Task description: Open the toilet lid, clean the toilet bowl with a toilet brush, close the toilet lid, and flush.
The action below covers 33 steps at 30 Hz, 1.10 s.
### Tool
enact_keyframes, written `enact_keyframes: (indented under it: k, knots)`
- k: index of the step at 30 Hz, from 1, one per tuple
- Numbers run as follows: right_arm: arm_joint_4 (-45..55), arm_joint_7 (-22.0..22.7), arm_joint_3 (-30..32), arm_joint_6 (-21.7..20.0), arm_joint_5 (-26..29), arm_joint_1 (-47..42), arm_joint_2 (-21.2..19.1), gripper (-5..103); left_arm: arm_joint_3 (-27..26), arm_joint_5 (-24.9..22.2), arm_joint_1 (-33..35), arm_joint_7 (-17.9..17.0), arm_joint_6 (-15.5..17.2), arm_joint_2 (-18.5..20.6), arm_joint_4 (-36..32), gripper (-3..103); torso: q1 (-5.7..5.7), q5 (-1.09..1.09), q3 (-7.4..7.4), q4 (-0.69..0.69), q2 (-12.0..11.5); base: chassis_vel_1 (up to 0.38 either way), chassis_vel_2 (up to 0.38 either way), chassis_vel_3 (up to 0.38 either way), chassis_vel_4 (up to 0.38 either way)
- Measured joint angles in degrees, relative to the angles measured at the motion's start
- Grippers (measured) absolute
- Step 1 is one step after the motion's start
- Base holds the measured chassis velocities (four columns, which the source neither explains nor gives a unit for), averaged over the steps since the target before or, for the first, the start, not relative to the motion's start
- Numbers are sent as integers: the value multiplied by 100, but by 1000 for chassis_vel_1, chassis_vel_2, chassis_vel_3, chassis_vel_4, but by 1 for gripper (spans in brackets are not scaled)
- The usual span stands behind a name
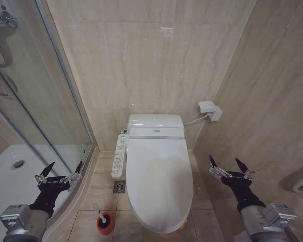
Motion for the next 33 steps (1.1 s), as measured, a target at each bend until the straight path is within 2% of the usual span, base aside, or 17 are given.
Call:
enact_keyframes:
  k: [2, 3, 5, 7, 8, 11, 12, 14, 22, 23, 24, 25, 28, 31, 33]
  knots:
    - [0, 0, 0, 0, 0, 0, 0, 100, 27, -41, -27, 106, -280, 31, 127, 100, 0, -1, 0, 0, 0, 0, 0, 0, 0]
    - [0, 0, 0, 0, 0, 0, 0, 100, 27, -41, -27, 106, -280, 31, 127, 100, 0, -1, 0, 0, 0, 0, 0, 0, 0]
    - [0, 0, 0, 0, 0, 0, 0, 100, 81, -102, -59, 273, -751, 86, 333, 100, 0, -1, 0, 0, 0, 0, 0, 0, 0]
    - [0, 0, 0, 0, 0, 0, 0, 100, 121, -143, -84, 389, -1082, 124, 479, 100, 0, 0, 0, -1, 0, 0, 0, 0, 0]
    - [0, 0, 0, 0, 0, 0, 0, 100, 121, -143, -84, 389, -1082, 124, 479, 100, 0, 0, 0, -1, 0, 0, 0, 0, 0]
    - [0, 0, 0, 0, 0, 0, 0, 100, 199, -233, -129, 635, -1778, 201, 781, 100, 0, 0, 0, -1, 0, 0, 0, 0, 0]
    - [0, 0, 0, 0, 0, 0, 0, 100, 199, -233, -129, 635, -1778, 201, 781, 100, 0, 0, 0, -1, 0, 0, 0, 0, 0]
    - [0, 0, 0, 0, 0, 0, 0, 100, 244, -285, -157, 776, -2175, 247, 957, 100, 0, -1, 0, -1, 0, 0, 0, 0, 0]
    - [0, 0, 0, 0, 0, 0, 0, 100, 269, -323, -196, 823, -2310, 290, 1047, 100, 0, 0, 0, 1, 0, 0, 0, 0, 0]
    - [0, 0, 0, 0, 0, 0, 0, 100, 289, -364, -251, 834, -2336, 339, 1121, 100, 0, 0, 0, 2, 0, 0, 0, 0, 0]
    - [0, 0, 0, 0, 0, 0, -1, 100, 314, -420, -357, 842, -2364, 430, 1241, 100, 0, -1, 0, -4, 0, 0, 0, 0, 0]
    - [0, 0, 0, 0, 0, 0, -1, 100, 314, -420, -357, 842, -2364, 430, 1241, 100, 0, -1, 0, -4, 0, 0, 0, 0, 0]
    - [0, 0, 1, 0, 0, 0, 0, 100, 365, -517, -483, 861, -2421, 538, 1412, 100, -1, 2, 0, 2, 0, 0, 0, 0, 0]
    - [0, -1, 1, 1, 0, 0, -1, 100, 524, -831, -941, 897, -2552, 926, 1982, 100, 0, -2, 0, -3, 0, 0, 0, 0, 0]
    - [0, 2, 1, 0, 0, 0, 1, 100, 533, -848, -1001, 903, -2569, 966, 2021, 100, 1, 1, 0, -5, 0, 0, 0, 0, 0]
